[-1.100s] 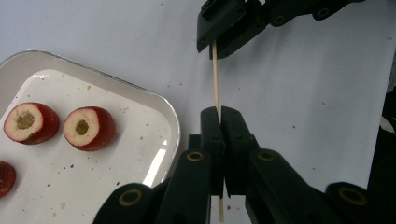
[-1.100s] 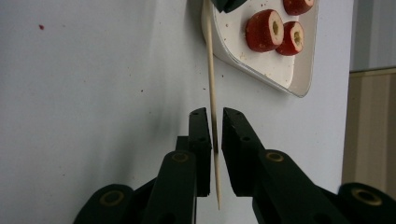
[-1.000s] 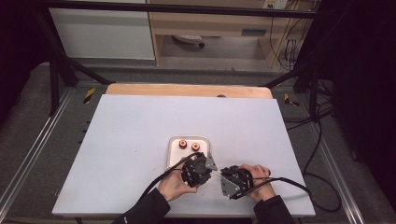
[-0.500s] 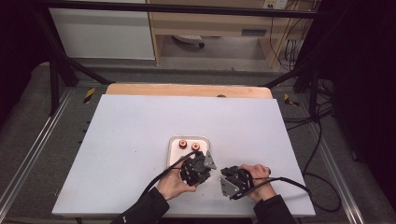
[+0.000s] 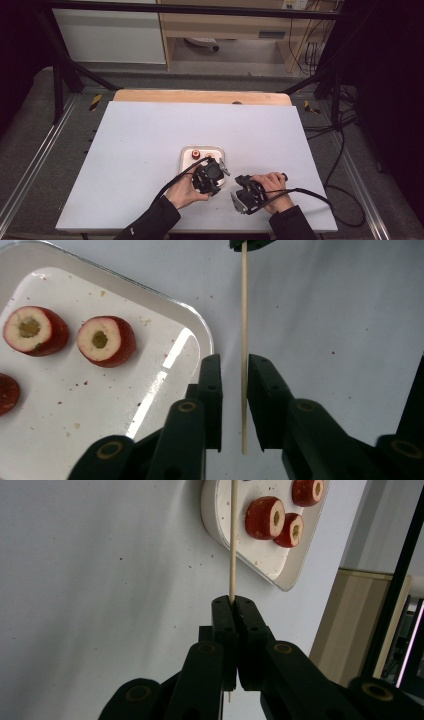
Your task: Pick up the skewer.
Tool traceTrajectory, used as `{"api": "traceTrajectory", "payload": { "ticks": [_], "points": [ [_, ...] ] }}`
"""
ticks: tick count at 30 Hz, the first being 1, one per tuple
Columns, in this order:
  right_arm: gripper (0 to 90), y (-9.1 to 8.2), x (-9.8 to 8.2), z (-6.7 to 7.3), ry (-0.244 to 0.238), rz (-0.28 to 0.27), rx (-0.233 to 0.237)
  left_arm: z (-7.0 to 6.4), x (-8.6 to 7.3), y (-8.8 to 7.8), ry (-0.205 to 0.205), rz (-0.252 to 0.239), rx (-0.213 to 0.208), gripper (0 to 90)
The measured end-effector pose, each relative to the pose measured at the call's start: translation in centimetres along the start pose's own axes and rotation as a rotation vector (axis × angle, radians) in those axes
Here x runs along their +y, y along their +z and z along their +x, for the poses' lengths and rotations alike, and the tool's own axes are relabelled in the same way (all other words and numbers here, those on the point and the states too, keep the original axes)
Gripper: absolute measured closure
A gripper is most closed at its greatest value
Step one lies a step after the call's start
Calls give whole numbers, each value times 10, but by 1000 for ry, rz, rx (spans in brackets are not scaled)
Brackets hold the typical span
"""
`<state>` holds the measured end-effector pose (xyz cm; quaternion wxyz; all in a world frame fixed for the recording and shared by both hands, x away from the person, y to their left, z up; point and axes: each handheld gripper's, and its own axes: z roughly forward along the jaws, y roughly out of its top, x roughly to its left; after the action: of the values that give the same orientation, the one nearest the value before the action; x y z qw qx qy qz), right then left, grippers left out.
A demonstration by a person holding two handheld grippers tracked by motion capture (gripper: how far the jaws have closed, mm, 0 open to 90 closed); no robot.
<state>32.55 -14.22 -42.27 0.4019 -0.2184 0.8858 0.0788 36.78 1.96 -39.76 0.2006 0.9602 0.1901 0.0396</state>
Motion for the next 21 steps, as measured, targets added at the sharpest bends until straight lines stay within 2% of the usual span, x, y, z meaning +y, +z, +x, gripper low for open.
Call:
{"api": "traceTrajectory", "payload": {
  "ticks": [1, 2, 3, 4, 9, 12, 13, 14, 15, 16, 17, 18, 20, 21],
  "points": [
    [890, 1, 2, -1, -20, 12, -3, 0, 2, 3, 4, 22, -8, 811],
    [890, 1, 2, -1, -20, 12, -3, 0, 2, 3, 4, 22, -8, 831],
    [891, 1, 4, -3, -47, 10, -5, 0, 2, 5, 7, 37, -10, 851],
    [890, 1, 5, -2, -44, 11, -8, 0, 2, 5, 7, 37, -10, 873],
    [890, 0, 8, -3, -73, 16, -14, -1, 1, 5, -9, 54, 1, 884],
    [887, 0, 9, -4, -69, 18, -19, -1, 1, 4, -9, 52, 8, 887],
    [874, 0, 9, -4, -29, 12, -17, -1, -1, 2, -9, 42, 13, 887],
    [874, 0, 9, -4, -29, 12, -17, -1, -1, 2, -9, 42, 13, 887],
    [812, -1, 7, -8, 17, 7, -15, 0, -6, 0, -10, 35, 28, 887],
    [812, -1, 7, -8, 17, 7, -15, 0, -6, 0, -10, 35, 28, 887],
    [734, -2, 3, -11, 117, -5, -10, 1, -13, -3, -18, 29, 41, 887],
    [734, -2, 3, -11, 117, -5, -10, 1, -13, -3, -18, 29, 41, 887],
    [667, -3, -4, -13, 225, -23, -13, 3, -22, -5, -30, 14, 54, 887],
    [580, -4, -12, -16, 349, -40, -25, 5, -30, -9, -33, 13, 63, 886]
  ]
}}
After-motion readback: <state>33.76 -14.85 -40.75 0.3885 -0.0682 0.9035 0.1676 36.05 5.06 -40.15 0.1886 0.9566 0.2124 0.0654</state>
